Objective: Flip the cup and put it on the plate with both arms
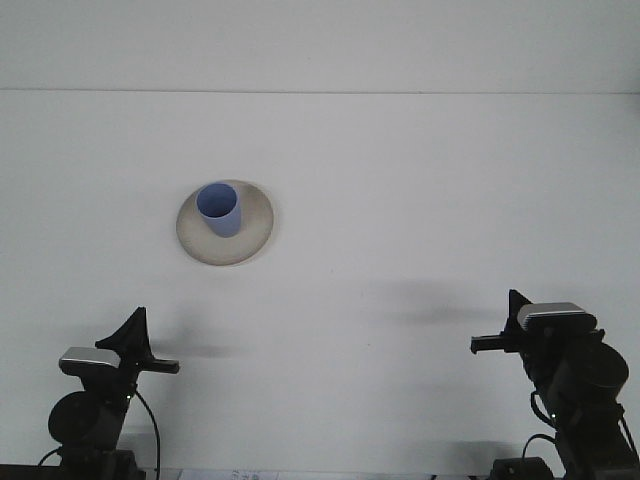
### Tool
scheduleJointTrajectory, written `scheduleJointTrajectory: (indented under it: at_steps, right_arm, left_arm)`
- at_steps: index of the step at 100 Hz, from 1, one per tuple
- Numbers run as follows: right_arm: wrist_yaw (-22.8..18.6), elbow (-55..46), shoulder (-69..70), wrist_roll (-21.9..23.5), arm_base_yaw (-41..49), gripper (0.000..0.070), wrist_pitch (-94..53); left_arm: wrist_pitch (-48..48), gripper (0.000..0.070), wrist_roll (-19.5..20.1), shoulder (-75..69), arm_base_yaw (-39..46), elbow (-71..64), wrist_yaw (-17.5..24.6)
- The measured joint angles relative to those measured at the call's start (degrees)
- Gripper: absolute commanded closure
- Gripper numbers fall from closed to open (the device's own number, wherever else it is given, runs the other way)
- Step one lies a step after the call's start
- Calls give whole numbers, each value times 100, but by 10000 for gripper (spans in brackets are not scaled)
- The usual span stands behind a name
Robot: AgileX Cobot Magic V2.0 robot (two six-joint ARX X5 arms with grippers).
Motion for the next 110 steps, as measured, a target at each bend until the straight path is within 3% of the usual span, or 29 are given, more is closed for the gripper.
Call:
scheduleJointTrajectory:
  at_steps: [28,110]
  right_arm:
    - [0,0,0,0,0,700,2]
    - [0,0,0,0,0,700,2]
  left_arm:
    - [793,688,9,-13,52,-299,2]
    - [791,688,-42,-11,52,-299,2]
